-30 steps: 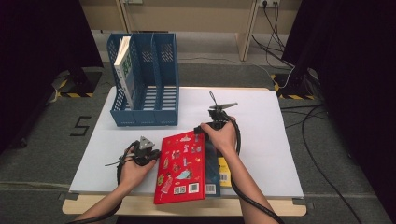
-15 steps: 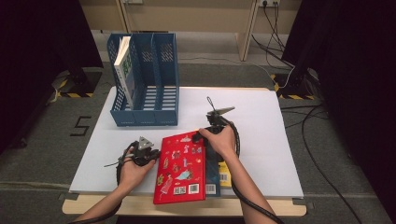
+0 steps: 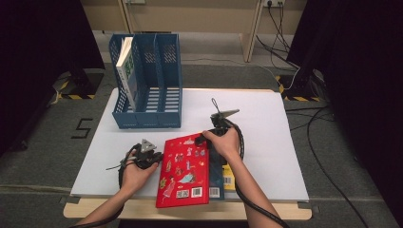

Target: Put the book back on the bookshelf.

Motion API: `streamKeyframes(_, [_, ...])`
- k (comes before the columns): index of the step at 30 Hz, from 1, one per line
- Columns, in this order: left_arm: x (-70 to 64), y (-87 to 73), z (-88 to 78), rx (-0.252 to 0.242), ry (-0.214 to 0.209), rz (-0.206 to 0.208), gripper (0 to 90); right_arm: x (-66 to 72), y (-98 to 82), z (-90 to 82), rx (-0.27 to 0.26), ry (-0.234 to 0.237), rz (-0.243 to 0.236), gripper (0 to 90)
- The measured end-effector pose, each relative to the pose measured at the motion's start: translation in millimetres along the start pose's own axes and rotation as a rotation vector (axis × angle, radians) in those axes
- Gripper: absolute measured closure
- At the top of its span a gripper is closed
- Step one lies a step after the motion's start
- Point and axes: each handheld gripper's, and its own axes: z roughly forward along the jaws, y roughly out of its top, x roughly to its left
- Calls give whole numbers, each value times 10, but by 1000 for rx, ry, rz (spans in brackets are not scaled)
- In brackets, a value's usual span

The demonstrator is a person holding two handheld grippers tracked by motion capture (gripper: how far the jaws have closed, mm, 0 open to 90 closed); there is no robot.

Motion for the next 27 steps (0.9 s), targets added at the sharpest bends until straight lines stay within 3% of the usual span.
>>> streamKeyframes(14, [0,0,0,-1,3,1,809,26,10,-7,-2,-10,0,583])
streamKeyframes(22, [76,-21,-10,-43,-49,-53,729,25,27,-147,-16,93,50,707])
streamKeyframes(27, [81,3,-45,-64,-57,-67,699,60,43,-261,-54,109,57,744])
